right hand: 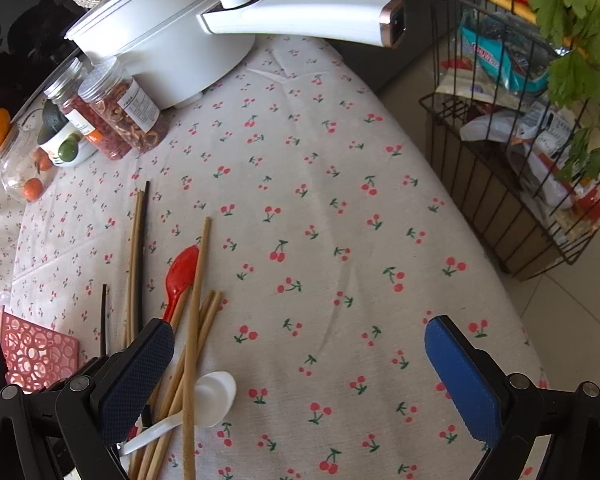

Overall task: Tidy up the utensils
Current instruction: 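Grasp a black chopstick with the left tool while the right tool reaches the wooden chopsticks, then grasp a wooden chopstick with the right tool while the left tool lifts the black chopstick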

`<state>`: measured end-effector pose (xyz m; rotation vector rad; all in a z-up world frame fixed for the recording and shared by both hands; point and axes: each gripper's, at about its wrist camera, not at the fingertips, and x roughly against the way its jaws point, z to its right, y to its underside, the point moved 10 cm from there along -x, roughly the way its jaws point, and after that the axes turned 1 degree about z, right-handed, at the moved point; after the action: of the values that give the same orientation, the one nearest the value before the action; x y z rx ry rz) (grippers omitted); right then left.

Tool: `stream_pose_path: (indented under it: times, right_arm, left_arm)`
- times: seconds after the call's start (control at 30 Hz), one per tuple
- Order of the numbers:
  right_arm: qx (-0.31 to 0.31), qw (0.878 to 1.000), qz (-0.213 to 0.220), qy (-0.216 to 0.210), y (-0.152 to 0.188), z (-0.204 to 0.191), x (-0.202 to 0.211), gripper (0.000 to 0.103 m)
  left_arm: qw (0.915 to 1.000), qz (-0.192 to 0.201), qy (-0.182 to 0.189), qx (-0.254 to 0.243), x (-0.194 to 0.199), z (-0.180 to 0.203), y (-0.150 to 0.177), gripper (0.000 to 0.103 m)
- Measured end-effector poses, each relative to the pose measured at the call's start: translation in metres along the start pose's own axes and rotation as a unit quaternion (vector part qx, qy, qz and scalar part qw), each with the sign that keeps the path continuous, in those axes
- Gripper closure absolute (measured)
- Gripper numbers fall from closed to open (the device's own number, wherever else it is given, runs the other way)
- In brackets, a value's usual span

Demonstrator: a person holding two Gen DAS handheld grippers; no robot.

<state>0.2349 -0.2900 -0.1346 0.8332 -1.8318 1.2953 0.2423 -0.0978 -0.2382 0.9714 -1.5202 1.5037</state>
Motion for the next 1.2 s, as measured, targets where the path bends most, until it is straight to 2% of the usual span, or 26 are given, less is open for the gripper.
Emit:
stream_pose_path:
  times: [0.1,0.23,0.3,0.33,0.37,0.47,0.57,0.67,0.8,0.87,1.03,1.2]
  right_arm:
    - [-0.005,0.999,-0.011,-0.031,0.002,-0.011,-0.008,0.007]
    - [-0.019,0.996,-0.04,-0.081,0.009,-0.03,-0.025,0.023]
    - [-0.02,0.993,-0.057,-0.103,0.013,-0.042,-0.036,0.037]
    - [-0.019,0.991,-0.063,-0.113,0.013,-0.048,-0.041,0.05]
    - [-0.018,0.99,-0.066,-0.121,0.013,-0.053,-0.045,0.058]
    - [-0.007,0.991,-0.062,-0.116,0.009,-0.064,-0.057,0.072]
    - [0.012,0.993,-0.058,-0.1,0.004,-0.071,-0.068,0.081]
    - [0.031,0.994,-0.06,-0.091,0.004,-0.077,-0.077,0.087]
    - [0.053,0.995,-0.068,-0.059,0.008,-0.077,-0.09,0.09]
    - [0.057,0.995,-0.068,-0.047,0.008,-0.075,-0.096,0.094]
    - [0.076,0.995,-0.062,-0.025,0.007,-0.079,-0.097,0.097]
    - [0.1,0.994,-0.025,-0.022,0.001,-0.087,-0.072,0.097]
  left_arm:
    - [0.9992,0.03,0.022,-0.018,0.028,0.004,-0.002,0.098]
    - [0.9956,0.07,0.048,-0.039,0.072,0.002,-0.005,0.098]
    - [0.9931,0.086,0.066,-0.046,0.093,0.0,-0.004,0.098]
    - [0.9918,0.092,0.074,-0.048,0.103,-0.003,-0.003,0.098]
    - [0.9905,0.1,0.081,-0.05,0.112,-0.005,-0.001,0.098]
    - [0.9867,0.118,0.098,-0.054,0.133,-0.015,0.003,0.098]
    - [0.9839,0.125,0.116,-0.053,0.143,-0.026,0.006,0.098]
    - [0.9808,0.135,0.133,-0.046,0.147,-0.037,0.006,0.098]
    - [0.9771,0.136,0.159,-0.038,0.152,-0.043,0.003,0.098]
    - [0.9755,0.146,0.159,-0.039,0.156,-0.047,-0.001,0.098]
    - [0.9729,0.151,0.173,-0.027,0.162,-0.057,-0.001,0.098]
    - [0.965,0.182,0.188,-0.017,0.187,-0.068,-0.002,0.098]
